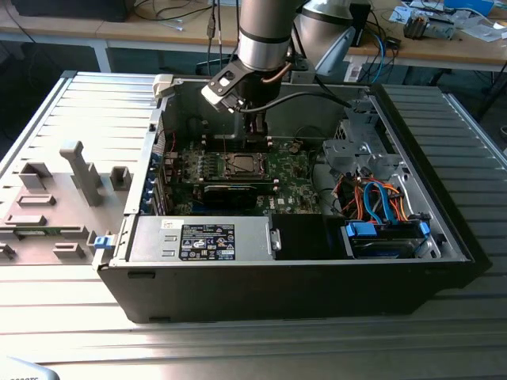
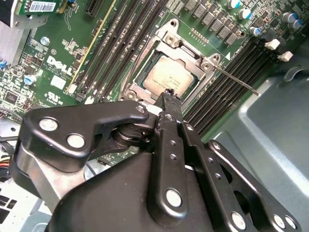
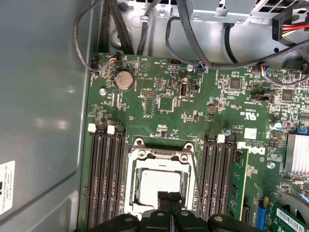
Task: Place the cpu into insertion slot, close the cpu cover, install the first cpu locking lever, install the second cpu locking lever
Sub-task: 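Install the first cpu locking lever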
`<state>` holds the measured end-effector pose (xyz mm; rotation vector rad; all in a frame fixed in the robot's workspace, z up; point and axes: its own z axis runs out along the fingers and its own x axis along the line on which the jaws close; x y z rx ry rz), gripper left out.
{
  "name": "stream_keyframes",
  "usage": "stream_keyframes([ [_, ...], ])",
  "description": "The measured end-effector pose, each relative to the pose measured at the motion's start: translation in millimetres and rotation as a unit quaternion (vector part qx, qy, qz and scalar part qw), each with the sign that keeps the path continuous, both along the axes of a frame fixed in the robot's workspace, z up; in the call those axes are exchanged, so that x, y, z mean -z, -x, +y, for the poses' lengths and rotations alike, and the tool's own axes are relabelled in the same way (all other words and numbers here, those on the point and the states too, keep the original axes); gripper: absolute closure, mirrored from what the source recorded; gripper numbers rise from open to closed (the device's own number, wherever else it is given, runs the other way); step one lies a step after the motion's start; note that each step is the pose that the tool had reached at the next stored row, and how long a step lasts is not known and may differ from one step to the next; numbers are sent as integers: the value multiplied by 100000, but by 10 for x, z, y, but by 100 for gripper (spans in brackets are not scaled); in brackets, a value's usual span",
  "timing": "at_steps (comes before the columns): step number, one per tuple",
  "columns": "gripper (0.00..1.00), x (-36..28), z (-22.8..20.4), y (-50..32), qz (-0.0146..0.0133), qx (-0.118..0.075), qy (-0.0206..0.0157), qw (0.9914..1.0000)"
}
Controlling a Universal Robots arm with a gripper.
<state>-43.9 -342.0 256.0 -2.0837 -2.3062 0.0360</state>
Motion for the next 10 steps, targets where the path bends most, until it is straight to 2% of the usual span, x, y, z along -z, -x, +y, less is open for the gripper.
stream_keyframes([
  [10, 89, 0, 0, 0, -1, -982, 0, 99995],
])
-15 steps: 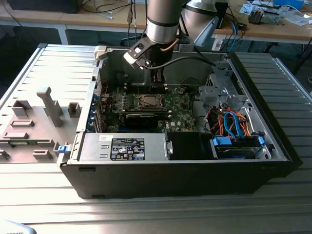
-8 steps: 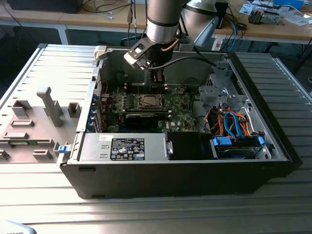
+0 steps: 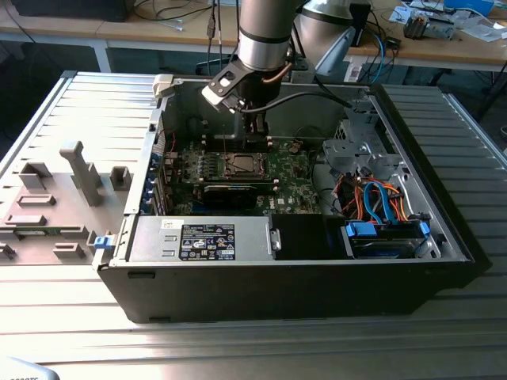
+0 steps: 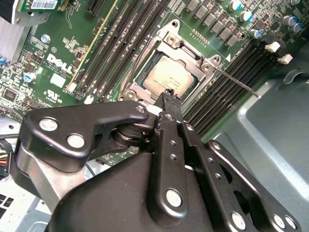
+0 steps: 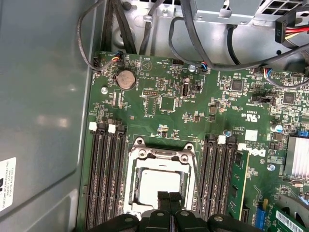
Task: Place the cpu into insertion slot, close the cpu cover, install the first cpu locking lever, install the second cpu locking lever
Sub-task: 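Install the first cpu locking lever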
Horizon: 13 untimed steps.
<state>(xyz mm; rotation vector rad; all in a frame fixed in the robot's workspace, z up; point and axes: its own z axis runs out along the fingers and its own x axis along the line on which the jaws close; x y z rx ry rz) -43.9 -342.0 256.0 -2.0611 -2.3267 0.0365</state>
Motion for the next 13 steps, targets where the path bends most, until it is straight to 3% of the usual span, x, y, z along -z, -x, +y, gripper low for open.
stream_keyframes([
  [13, 89, 0, 0, 0, 0, -1539, -1, 99988],
])
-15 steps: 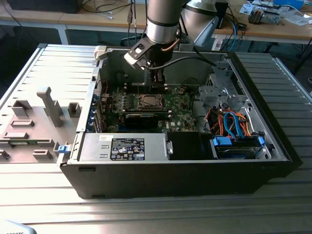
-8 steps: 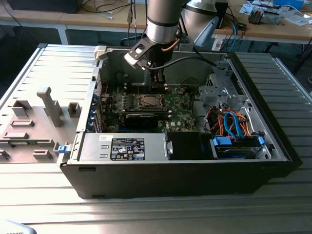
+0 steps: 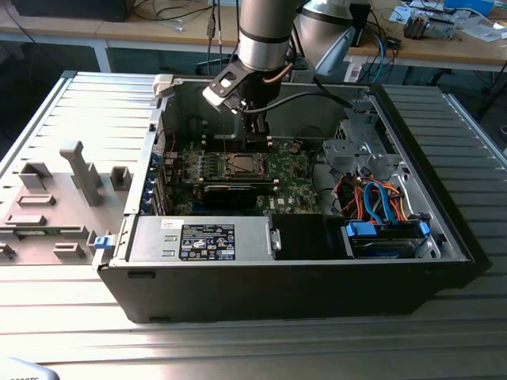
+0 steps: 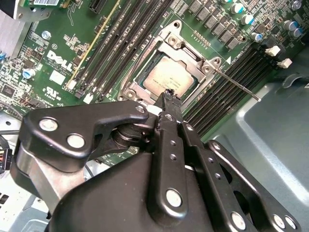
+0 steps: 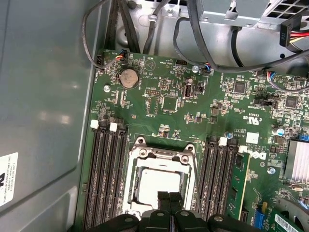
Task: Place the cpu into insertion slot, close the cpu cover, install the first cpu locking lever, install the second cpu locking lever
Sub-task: 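Install the first cpu locking lever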
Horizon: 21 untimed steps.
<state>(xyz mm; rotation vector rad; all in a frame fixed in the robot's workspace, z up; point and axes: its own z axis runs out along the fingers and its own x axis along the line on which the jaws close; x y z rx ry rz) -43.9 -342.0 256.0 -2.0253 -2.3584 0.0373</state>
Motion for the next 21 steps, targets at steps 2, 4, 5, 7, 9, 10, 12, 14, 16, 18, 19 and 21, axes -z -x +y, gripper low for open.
stream_keyframes([
  [2, 89, 0, 0, 0, 2, -142, 0, 100000],
  [4, 89, 0, 0, 0, 1, -265, 2, 100000],
  [5, 89, 0, 0, 0, 1, -311, 2, 100000],
  [7, 89, 0, 0, 0, 0, -408, 0, 99999],
  [9, 89, 0, 0, 0, 2, -514, 1, 99999],
  [10, 89, 0, 0, 0, 0, -560, 3, 99998],
  [12, 89, 0, 0, 0, 1, -683, 0, 99998],
  [14, 89, 0, 0, 0, 0, -825, 3, 99997],
  [16, 89, 0, 0, 0, 1, -996, 2, 99995],
  [18, 89, 0, 0, 0, -1, -1115, -1, 99994],
  [19, 89, 0, 0, 0, 1, -1152, 0, 99993],
  [21, 89, 0, 0, 0, 2, -1254, 0, 99992],
])
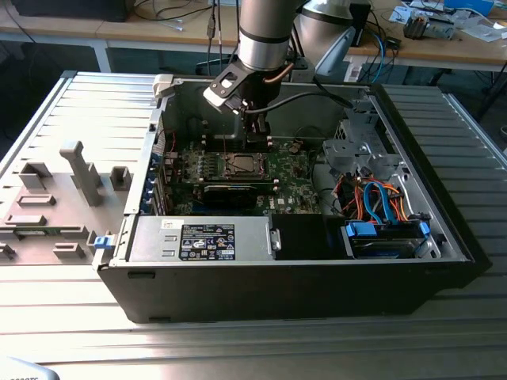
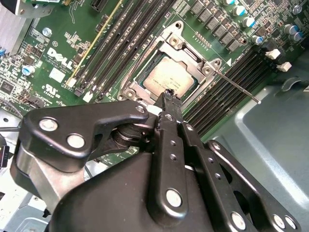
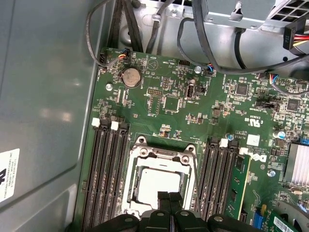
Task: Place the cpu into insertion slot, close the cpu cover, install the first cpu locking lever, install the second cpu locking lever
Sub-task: 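Install the first cpu locking lever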
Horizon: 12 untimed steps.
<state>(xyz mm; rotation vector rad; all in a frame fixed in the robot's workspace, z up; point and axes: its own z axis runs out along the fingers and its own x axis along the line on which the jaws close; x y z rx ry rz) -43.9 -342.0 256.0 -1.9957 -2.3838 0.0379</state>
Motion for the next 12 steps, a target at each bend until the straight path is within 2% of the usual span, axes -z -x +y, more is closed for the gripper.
stream_keyframes([
  [12, 89, 0, 0, 0, 2, -633, 3, 99998],
])
